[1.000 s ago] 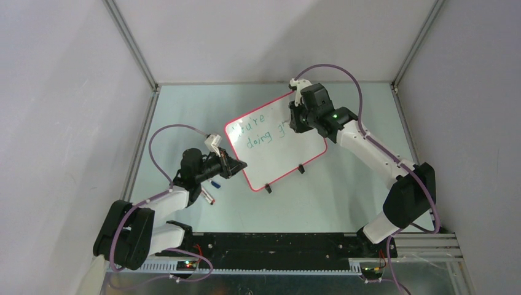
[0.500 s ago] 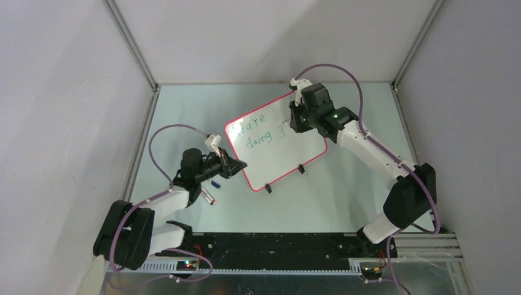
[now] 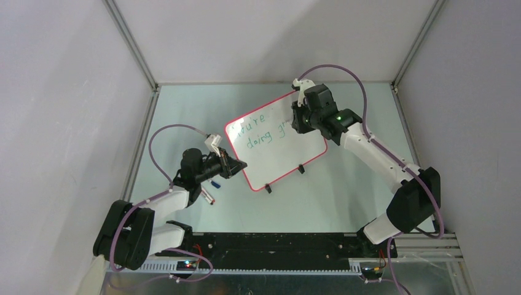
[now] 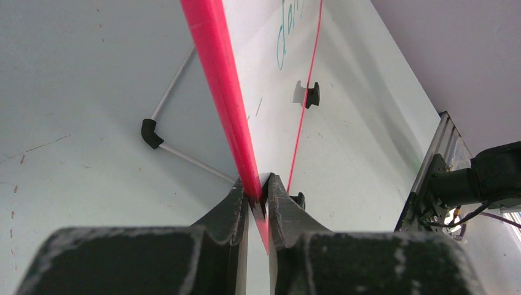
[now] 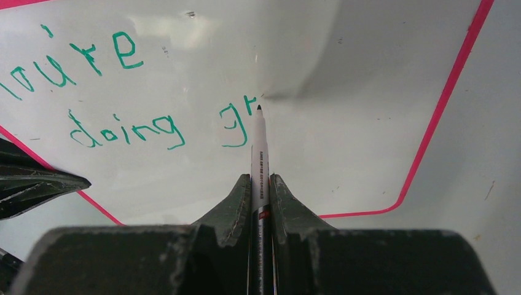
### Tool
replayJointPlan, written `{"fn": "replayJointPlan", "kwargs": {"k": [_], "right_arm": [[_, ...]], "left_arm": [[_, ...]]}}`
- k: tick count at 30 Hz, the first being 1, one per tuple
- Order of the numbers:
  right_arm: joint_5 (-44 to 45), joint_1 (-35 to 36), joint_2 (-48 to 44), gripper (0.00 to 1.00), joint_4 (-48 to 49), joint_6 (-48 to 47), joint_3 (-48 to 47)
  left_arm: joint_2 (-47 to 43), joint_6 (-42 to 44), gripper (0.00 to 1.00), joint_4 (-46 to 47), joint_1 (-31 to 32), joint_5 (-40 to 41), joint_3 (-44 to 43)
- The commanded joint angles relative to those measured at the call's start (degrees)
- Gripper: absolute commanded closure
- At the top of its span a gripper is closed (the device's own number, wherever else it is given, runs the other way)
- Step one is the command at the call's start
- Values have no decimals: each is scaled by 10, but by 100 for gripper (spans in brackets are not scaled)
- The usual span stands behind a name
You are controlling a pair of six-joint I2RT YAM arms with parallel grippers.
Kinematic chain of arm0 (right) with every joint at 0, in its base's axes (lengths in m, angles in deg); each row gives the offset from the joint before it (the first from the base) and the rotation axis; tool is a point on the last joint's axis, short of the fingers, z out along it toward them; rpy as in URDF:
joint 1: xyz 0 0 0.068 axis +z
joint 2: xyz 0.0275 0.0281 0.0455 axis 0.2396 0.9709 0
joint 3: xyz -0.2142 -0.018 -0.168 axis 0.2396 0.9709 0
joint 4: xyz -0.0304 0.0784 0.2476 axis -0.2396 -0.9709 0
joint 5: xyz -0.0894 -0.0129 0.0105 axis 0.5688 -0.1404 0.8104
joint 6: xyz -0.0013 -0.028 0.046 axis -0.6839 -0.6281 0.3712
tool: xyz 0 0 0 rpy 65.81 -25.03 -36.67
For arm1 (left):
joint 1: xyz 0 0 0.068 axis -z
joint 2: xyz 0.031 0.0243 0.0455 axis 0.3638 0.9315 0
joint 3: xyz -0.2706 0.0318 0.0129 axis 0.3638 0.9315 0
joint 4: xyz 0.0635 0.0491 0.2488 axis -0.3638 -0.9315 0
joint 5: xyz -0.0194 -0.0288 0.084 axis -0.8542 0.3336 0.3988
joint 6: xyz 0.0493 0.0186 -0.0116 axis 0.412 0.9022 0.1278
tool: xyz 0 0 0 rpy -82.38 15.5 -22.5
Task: Write a sentence on the whiteboard
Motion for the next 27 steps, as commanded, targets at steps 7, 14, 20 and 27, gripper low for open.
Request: {"fn": "replayJointPlan", "kwargs": {"k": [7, 14, 20, 27], "right_arm": [[12, -2, -5, 100, 14, 0, 1], [10, -3, 2, 100, 21, -1, 1], [8, -4, 5, 100, 26, 0, 0], [7, -5, 11, 100, 27, 0, -2]], "left_arm": [[10, 58, 98, -40, -6, 67, -6], [10, 58, 98, -39, -6, 68, -6], [11, 58, 98, -39, -5, 67, -6], [11, 58, 98, -39, -6, 68, -6]]}}
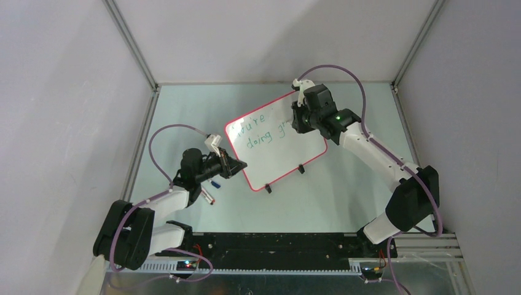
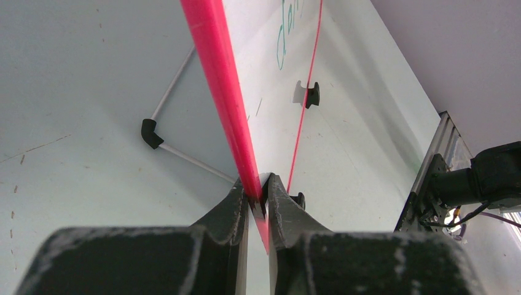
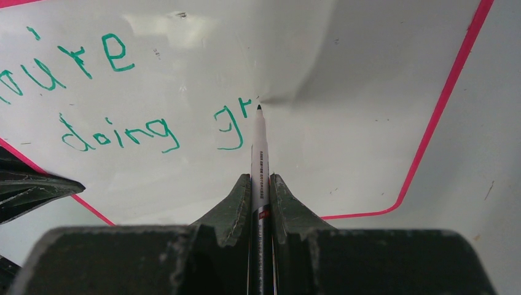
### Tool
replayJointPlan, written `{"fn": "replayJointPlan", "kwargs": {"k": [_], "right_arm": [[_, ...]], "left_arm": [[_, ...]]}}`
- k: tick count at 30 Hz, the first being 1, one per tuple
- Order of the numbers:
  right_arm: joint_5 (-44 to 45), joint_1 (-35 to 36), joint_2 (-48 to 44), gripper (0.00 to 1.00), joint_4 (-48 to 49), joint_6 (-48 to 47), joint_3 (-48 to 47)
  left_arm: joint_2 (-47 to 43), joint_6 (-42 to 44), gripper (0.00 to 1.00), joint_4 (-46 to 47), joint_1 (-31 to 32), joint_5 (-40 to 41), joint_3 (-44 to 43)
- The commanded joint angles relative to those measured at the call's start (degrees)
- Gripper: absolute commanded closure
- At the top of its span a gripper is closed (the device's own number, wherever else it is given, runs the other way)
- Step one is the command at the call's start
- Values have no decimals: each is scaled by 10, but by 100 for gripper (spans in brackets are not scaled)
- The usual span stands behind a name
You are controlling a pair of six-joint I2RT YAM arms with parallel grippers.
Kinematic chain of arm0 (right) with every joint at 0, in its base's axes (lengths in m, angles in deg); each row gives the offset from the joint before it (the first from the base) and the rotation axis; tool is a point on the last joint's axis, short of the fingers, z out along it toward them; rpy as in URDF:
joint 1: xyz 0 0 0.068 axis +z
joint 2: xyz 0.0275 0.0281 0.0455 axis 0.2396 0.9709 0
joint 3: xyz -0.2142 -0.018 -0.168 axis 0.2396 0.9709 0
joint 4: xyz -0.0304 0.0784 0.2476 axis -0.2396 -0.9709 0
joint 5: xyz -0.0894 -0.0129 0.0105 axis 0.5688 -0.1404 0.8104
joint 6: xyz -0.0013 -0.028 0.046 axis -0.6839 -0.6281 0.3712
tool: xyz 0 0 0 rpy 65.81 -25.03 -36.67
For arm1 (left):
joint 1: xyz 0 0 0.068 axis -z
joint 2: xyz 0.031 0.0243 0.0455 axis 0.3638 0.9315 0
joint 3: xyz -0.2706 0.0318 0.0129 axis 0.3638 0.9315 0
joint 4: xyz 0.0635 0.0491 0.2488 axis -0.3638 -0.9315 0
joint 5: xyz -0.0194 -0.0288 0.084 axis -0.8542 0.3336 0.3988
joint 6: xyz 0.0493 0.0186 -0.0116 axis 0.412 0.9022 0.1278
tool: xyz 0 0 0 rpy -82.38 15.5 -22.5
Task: Write a sentence on the whiteboard
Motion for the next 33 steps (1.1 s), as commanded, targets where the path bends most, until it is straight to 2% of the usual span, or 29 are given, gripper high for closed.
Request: {"fn": "replayJointPlan", "kwargs": {"k": [1, 33], "right_arm": [[5, -3, 6, 100, 23, 1, -4], [28, -14, 14, 100, 19, 11, -5]], "left_arm": [[11, 58, 98, -38, -6, 68, -6], [11, 58, 98, -39, -6, 67, -5]]}}
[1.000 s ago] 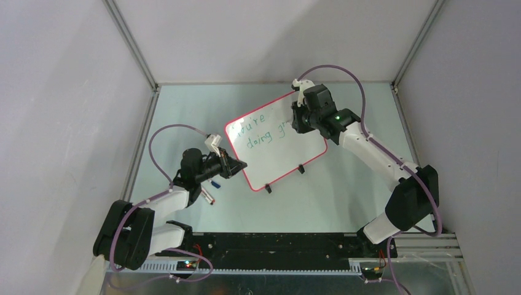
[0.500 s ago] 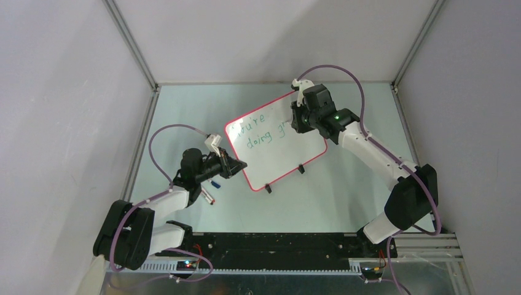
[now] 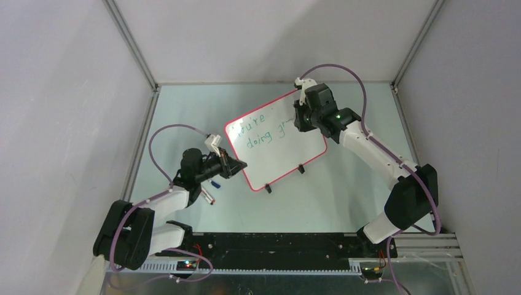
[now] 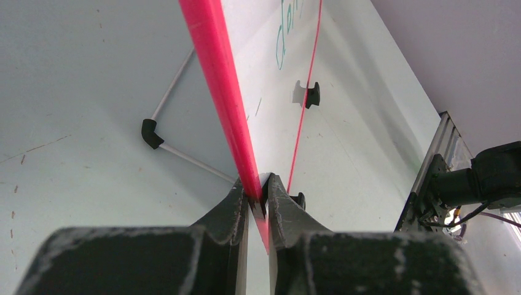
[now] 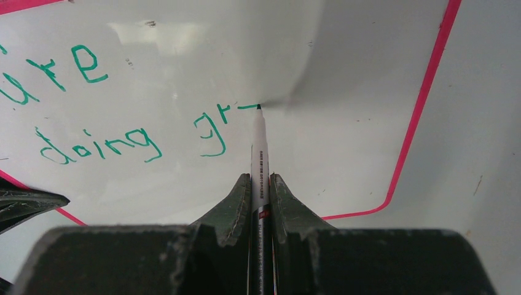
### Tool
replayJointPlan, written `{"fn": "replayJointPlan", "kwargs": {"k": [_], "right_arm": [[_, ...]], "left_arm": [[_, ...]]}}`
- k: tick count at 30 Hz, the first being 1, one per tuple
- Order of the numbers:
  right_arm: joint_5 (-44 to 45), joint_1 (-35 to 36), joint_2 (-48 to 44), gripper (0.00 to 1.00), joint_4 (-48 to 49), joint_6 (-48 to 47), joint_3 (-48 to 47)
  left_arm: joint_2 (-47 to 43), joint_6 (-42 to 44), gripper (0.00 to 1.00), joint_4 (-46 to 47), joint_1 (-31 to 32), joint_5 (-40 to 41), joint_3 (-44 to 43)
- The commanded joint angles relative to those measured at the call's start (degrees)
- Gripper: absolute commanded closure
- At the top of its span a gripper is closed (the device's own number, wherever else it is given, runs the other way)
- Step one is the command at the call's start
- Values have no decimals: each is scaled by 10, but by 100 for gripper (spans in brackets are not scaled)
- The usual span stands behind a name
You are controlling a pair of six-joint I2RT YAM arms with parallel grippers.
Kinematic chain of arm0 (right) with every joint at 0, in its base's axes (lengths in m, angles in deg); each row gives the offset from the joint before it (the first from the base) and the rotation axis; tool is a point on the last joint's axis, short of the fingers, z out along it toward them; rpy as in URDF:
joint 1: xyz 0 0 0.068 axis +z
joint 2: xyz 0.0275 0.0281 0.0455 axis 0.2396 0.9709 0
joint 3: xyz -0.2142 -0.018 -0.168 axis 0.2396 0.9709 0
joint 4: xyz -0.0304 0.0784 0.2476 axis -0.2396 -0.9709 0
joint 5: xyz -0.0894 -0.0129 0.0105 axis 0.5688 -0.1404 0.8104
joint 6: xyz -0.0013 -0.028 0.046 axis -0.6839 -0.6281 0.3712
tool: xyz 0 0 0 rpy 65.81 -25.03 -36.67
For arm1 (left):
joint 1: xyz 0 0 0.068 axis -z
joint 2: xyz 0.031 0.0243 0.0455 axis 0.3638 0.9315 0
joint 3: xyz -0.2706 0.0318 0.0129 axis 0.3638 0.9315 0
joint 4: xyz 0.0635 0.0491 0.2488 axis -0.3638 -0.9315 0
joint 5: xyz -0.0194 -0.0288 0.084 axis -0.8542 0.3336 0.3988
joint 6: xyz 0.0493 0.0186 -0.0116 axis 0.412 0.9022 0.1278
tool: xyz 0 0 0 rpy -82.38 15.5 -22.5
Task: Write a sentence on the whiteboard
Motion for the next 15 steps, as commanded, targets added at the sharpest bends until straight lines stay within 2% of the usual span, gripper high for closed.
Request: {"fn": "replayJointPlan", "kwargs": {"k": [1, 15], "right_arm": [[13, -5, 4, 100, 15, 9, -5], [-8, -3, 17, 100, 13, 10, -29]], "left_arm": [[10, 58, 98, -39, -6, 66, -5], [10, 58, 98, -39, -6, 67, -5]]}}
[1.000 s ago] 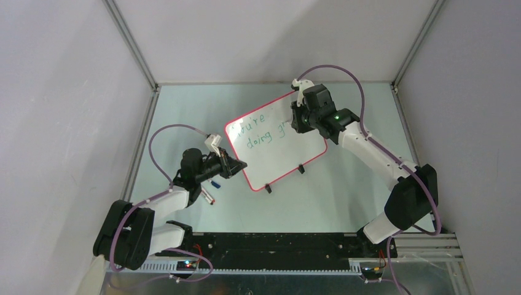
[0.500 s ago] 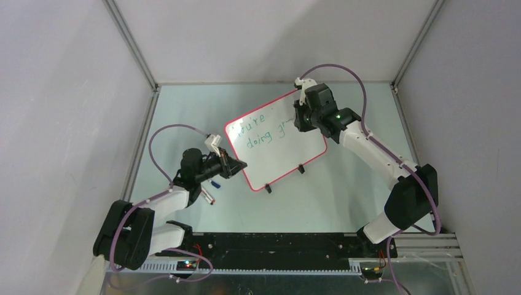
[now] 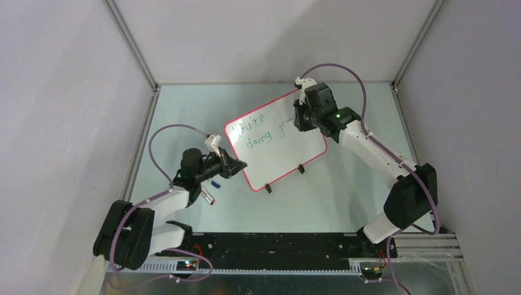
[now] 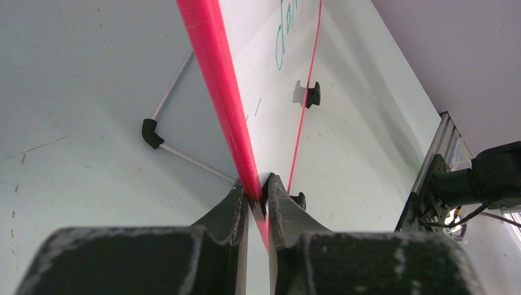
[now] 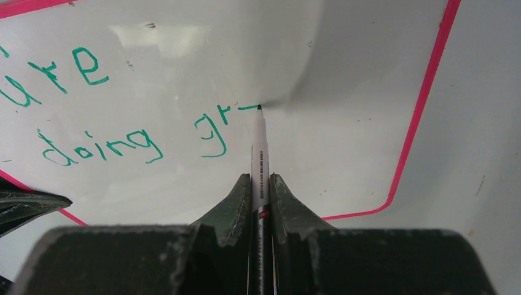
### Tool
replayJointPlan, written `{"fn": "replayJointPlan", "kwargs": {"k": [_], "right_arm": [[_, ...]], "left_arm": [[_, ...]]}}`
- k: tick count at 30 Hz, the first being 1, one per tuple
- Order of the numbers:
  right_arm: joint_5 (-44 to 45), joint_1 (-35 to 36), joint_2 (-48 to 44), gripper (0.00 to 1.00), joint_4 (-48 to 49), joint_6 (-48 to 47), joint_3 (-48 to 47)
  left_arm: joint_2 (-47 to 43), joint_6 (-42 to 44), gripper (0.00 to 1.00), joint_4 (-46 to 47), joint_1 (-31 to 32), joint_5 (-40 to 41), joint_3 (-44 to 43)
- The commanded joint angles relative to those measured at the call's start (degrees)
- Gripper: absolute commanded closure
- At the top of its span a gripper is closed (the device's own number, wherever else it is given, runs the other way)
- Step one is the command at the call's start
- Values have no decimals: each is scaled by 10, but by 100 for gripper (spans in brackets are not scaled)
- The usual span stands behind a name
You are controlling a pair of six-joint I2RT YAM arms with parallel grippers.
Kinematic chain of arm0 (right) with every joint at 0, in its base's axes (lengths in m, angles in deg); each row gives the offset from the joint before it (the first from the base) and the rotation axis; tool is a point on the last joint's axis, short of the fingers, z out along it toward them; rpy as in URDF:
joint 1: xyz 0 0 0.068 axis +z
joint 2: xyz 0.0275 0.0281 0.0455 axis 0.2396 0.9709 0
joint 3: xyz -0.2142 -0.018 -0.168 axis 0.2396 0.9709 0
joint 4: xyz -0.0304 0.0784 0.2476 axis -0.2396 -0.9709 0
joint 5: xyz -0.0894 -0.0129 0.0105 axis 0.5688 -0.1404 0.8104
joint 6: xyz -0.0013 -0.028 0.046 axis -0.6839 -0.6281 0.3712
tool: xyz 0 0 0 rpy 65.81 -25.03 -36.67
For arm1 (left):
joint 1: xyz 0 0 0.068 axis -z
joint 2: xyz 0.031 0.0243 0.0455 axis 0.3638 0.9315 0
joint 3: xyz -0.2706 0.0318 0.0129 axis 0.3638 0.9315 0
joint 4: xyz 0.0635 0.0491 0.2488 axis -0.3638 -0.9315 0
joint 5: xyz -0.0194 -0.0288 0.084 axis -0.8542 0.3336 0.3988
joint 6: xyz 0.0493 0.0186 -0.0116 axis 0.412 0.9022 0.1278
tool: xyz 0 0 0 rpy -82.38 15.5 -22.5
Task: Write a sentence on the whiteboard
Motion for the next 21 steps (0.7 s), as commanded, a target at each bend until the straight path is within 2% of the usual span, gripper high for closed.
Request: {"fn": "replayJointPlan", "kwargs": {"k": [1, 21], "right_arm": [[-6, -1, 14, 100, 13, 6, -28], [-9, 2, 15, 100, 12, 3, -40]], "left_arm": [[10, 58, 98, -39, -6, 66, -5], [12, 58, 98, -36, -6, 65, -5]]}}
